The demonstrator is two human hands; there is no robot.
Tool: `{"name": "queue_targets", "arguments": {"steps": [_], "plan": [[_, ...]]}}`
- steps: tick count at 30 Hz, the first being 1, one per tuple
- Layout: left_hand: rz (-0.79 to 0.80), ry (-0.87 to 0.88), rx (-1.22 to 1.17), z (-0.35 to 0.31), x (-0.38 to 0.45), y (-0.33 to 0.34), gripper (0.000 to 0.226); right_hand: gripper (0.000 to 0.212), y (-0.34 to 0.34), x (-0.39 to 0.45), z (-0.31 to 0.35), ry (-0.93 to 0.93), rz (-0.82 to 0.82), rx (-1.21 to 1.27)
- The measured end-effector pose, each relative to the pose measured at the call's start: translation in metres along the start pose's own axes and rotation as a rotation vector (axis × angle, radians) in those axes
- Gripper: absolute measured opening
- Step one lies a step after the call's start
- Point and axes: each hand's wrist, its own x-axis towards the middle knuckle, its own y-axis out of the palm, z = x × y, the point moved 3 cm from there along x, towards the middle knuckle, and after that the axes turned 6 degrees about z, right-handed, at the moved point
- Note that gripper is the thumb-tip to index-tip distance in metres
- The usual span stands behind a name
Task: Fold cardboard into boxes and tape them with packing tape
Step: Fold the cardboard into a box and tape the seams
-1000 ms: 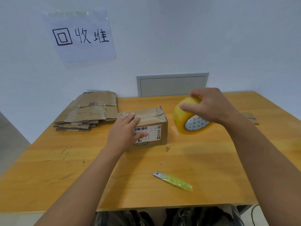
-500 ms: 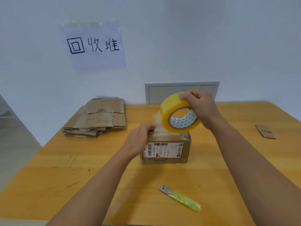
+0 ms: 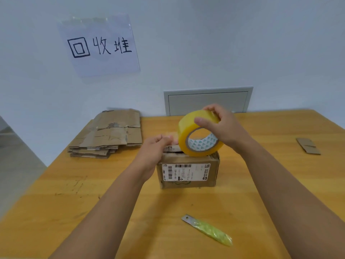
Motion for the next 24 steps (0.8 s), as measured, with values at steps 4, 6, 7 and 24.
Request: {"name": "queue_targets", "arguments": {"steps": [4,6,7,24], "plan": [[-0.021,-0.002,-0.013,0.005,0.000,-0.004,0.029,0.071,0.001,-0.009,-0.021,0.025,0.109,-0.002],[-0.028,0.006,-0.026,0.008,0.001,-0.005,0.028,0.060,0.005,-0.013,-0.035,0.055,0.114,0.005],[-0.033,0.008,-0.027,0.008,0.001,-0.005,0.028,0.054,0.007,-0.014,-0.038,0.052,0.099,0.014],[-0.089,0.029,-0.114,0.019,0.013,-0.028,0.027,0.027,0.015,-0.011,-0.042,-0.010,-0.174,0.085]]}}
